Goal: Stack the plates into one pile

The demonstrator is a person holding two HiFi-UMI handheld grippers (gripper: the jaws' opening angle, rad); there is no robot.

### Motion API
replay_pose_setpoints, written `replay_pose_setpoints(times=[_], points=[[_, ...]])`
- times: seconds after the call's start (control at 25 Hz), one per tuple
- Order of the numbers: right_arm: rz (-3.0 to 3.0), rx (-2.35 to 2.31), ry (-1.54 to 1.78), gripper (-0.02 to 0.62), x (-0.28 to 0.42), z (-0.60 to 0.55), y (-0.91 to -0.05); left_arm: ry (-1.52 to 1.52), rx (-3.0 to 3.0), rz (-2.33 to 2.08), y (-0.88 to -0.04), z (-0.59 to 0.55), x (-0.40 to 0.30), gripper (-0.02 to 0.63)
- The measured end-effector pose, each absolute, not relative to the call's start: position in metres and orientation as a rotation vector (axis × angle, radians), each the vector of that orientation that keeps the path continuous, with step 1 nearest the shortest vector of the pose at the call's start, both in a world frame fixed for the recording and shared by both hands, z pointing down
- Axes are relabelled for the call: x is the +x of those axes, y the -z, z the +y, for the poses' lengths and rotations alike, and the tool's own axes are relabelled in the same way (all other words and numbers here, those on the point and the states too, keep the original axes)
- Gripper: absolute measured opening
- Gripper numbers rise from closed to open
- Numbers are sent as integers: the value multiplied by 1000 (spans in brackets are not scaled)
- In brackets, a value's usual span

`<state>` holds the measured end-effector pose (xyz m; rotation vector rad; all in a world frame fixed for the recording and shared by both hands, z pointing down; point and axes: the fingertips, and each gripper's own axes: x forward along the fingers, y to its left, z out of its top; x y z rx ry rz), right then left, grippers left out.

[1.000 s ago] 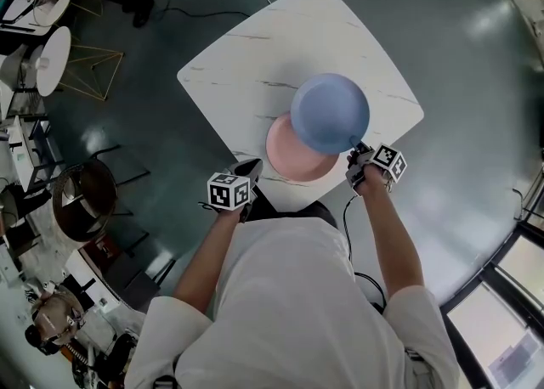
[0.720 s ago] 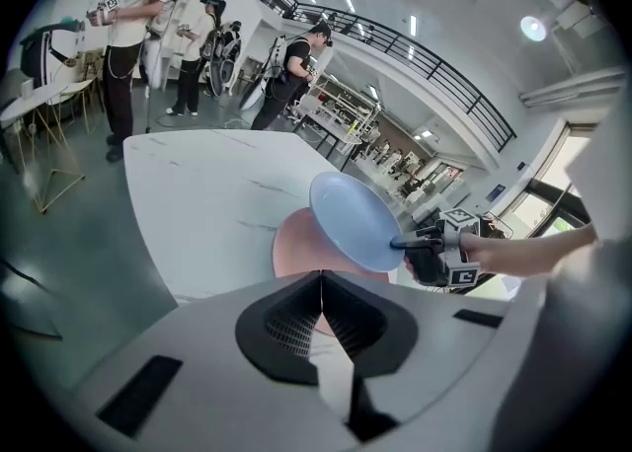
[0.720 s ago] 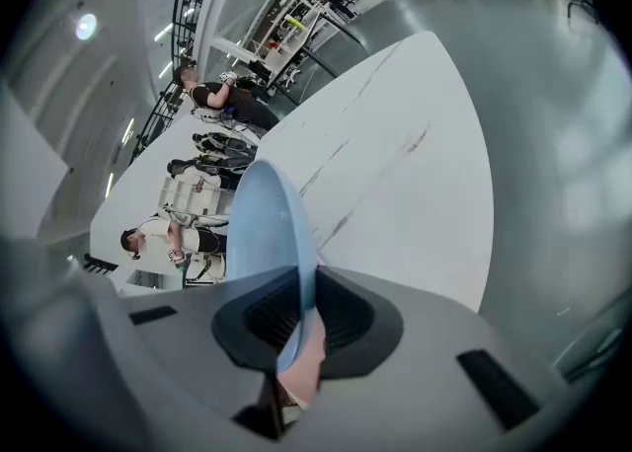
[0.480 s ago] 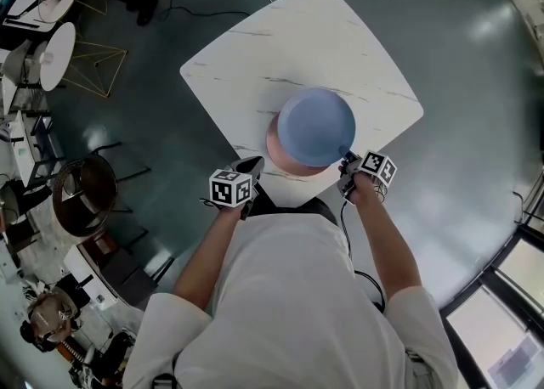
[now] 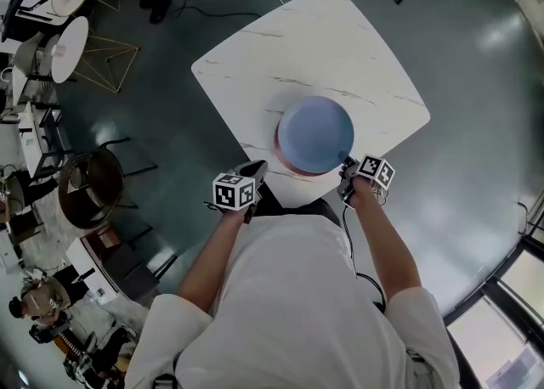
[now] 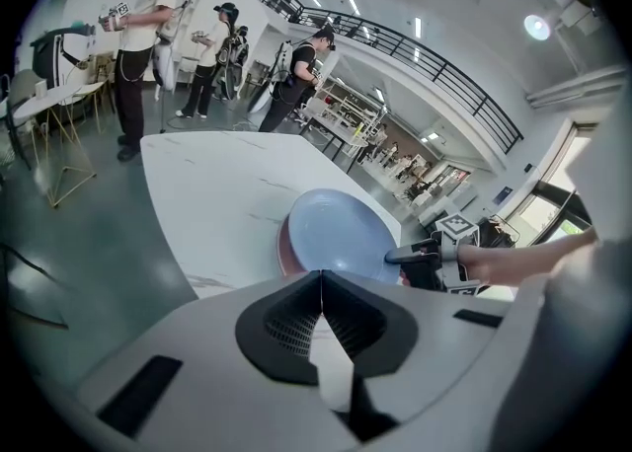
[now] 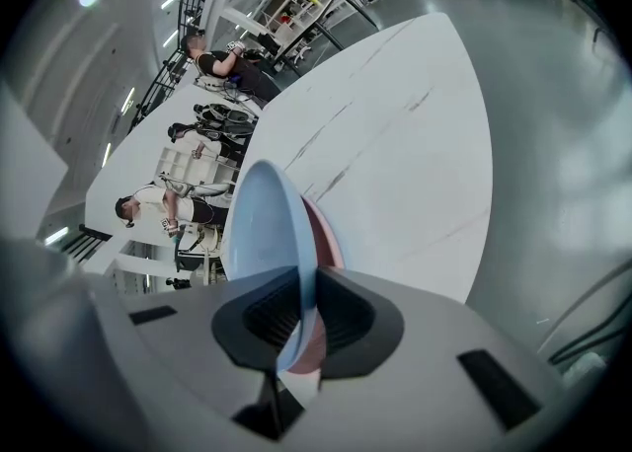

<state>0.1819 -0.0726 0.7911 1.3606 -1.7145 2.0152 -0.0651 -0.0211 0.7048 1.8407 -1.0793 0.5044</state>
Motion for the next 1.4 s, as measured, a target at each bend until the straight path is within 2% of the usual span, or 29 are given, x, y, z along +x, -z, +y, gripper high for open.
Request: replay_pose_setpoints(times=[0.64,0.72,0.84,1.4], points=[[-1630,1502,-1986,45,174,-50,-792,-498,1822,-1060,-713,13,-112,14],[-1640,1530,-1975,59,174,-52,-787,-499,1824,-1051,-715,23,-122,14],[-1654,1557,-1966,116,167,-49,-776,-516,1826,-1043,-717,39,-141,14],[-1775,1725,-1938,126,155,-8,-713,-459,1894,-1014,-698,87,-182,14]])
